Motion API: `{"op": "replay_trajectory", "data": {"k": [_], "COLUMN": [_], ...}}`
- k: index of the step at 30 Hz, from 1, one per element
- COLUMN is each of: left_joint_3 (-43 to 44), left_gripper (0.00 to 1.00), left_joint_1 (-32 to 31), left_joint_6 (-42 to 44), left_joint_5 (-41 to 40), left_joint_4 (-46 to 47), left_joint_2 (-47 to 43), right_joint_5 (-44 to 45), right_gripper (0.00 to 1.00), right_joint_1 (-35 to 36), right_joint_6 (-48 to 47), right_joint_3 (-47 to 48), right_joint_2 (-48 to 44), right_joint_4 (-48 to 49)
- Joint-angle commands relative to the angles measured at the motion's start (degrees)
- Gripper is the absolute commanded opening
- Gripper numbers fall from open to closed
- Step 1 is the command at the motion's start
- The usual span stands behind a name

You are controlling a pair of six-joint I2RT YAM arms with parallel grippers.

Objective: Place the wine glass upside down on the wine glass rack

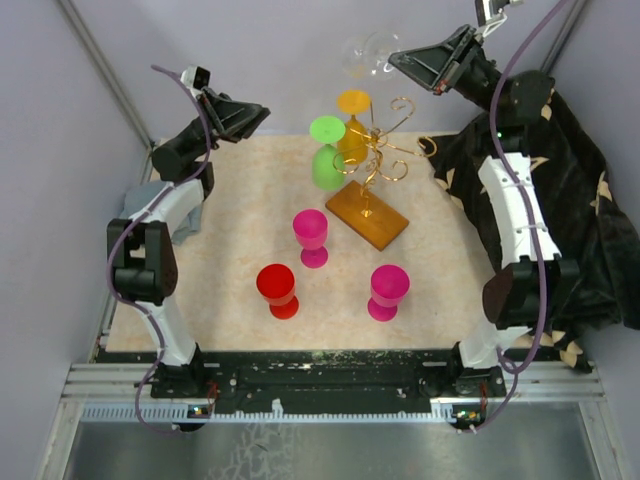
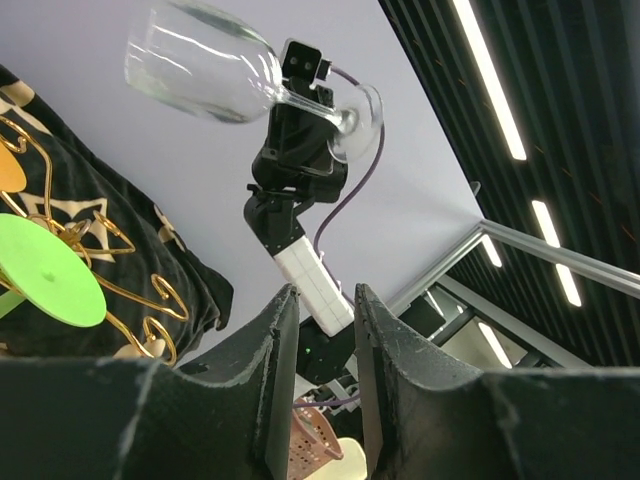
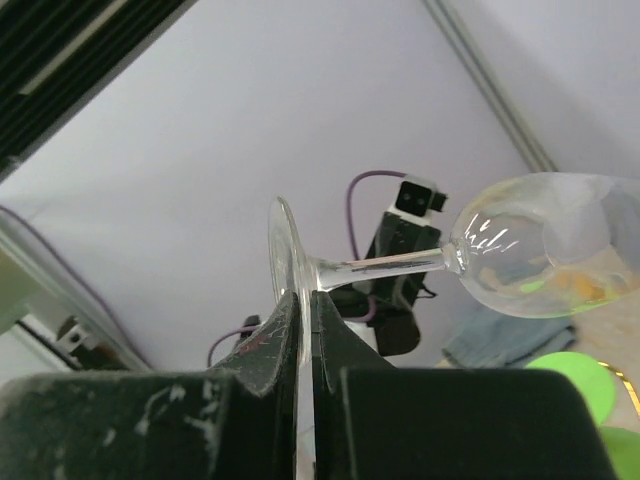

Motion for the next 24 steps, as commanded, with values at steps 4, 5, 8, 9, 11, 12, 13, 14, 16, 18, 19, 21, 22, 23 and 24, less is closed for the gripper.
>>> {"op": "replay_trajectory", "data": {"k": [4,5,8,9,11,12,13,14,16,18,19,21,22,23,24], "left_joint_3": [0.01,0.01,0.12,0.12,0.18,0.26,0.33,0.34,0.33,0.24,0.1,-0.03,-0.07,-0.2,-0.39], "left_gripper": [0.34,0.34,0.34,0.34,0.34,0.34,0.34,0.34,0.34,0.34,0.34,0.34,0.34,0.34,0.34], "left_joint_1": [0.17,0.19,0.19,0.19,0.19,0.15,0.17,0.15,0.16,0.18,0.19,0.17,0.19,0.19,0.13], "left_joint_6": [-6.84,-6.79,-5.94,-5.46,-4.21,-3.47,-3.0,-2.64,-2.23,-2.14,-1.95,-1.7,-1.59,-1.52,-1.47], "left_joint_5": [1.75,1.72,2.18,2.37,3.1,3.43,3.7,3.9,4.2,4.36,4.49,4.86,5.09,5.16,5.17], "left_joint_4": [5.92,5.81,4.87,4.29,2.76,1.95,1.34,0.81,0.27,-0.01,-0.19,-0.46,-0.56,-0.63,-0.64], "left_joint_2": [-2.38,-2.38,-2.79,-3.03,-3.49,-3.68,-3.89,-4.1,-4.48,-4.72,-4.87,-5.01,-5.1,-5.15,-5.26], "right_joint_5": [5.79,6.97,10.11,11.17,12.1,12.23,12.4,12.56,12.99,13.34,13.44,13.77,13.79,13.69,13.6], "right_gripper": [0.0,0.0,0.0,0.0,0.0,0.0,0.0,0.0,0.0,0.0,0.0,0.0,0.0,0.0,0.0], "right_joint_1": [-2.33,-2.67,-3.26,-3.22,-3.22,-3.26,-3.25,-3.27,-3.25,-3.24,-3.27,-3.22,-3.24,-3.27,-3.23], "right_joint_6": [-25.12,-26.74,-32.24,-34.23,-36.21,-36.54,-36.83,-37.02,-37.66,-38.14,-38.35,-38.62,-38.84,-38.97,-38.99], "right_joint_3": [8.77,9.0,9.99,10.46,10.74,10.81,10.85,10.73,10.49,10.09,9.96,9.65,9.65,9.58,9.47], "right_joint_2": [-3.21,-3.06,-2.17,-1.84,-1.0,-0.7,0.25,1.35,2.37,3.33,3.85,5.02,5.64,6.08,6.44], "right_joint_4": [-25.63,-27.82,-34.79,-36.96,-38.67,-39.05,-39.38,-39.68,-40.19,-40.64,-40.75,-41.23,-41.53,-41.77,-42.02]}}
